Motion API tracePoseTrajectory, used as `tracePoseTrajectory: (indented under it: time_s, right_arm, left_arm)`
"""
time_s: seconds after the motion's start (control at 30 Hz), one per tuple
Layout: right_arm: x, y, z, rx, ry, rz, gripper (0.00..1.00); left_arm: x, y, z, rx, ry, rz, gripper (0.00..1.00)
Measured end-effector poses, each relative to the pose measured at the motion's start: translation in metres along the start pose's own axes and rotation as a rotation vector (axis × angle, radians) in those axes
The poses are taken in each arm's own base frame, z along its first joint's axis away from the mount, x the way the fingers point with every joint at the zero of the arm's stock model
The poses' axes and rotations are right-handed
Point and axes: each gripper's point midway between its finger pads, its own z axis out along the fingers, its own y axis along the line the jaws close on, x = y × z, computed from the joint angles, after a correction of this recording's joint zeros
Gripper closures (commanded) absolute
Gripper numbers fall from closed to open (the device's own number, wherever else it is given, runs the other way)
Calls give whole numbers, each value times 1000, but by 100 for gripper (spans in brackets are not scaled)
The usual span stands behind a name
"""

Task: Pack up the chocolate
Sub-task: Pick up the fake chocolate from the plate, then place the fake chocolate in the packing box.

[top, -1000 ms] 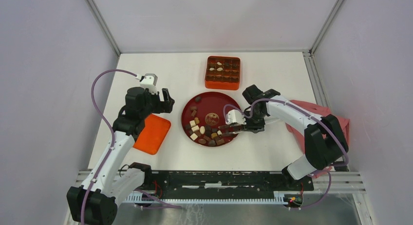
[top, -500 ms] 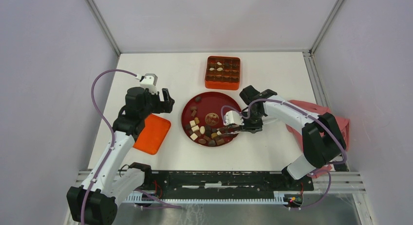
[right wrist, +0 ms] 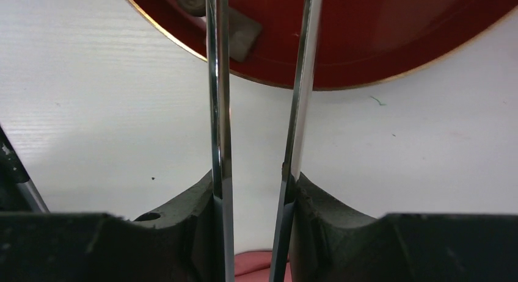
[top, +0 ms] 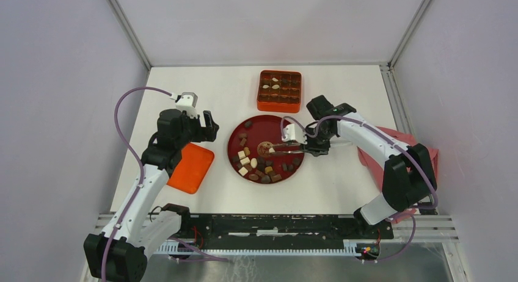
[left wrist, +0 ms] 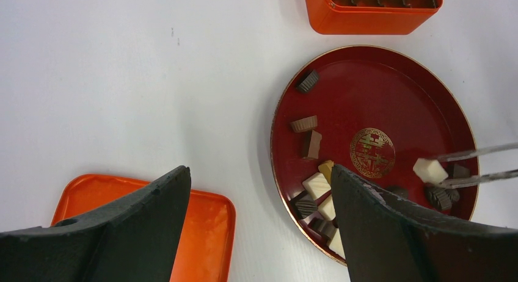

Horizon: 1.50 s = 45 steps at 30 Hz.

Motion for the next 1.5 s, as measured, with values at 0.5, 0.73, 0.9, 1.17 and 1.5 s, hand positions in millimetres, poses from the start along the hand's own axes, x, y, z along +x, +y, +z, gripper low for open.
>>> tracePoseTrajectory:
  time_s: [0.5, 0.73, 0.9, 1.17, 1.5]
  right_arm:
    - [-7, -139, -37, 283, -185, 349, 92]
    - [10, -213, -33, 397, -184, 500, 90]
    - [24, -229, -22, 414, -152, 566, 89]
    - [31, -236, -3, 399, -129, 606, 86]
    - [38, -235, 11, 381, -103, 633, 80]
  left_arm:
    - [-1, 0, -1, 0, -3, 0, 11]
    - [-1, 0, -1, 1, -5, 1, 11]
    - [-1, 0, -1, 1, -5, 1, 11]
    - [-1, 0, -1, 1, -5, 1, 11]
    - [-1, 0, -1, 1, -5, 1, 11]
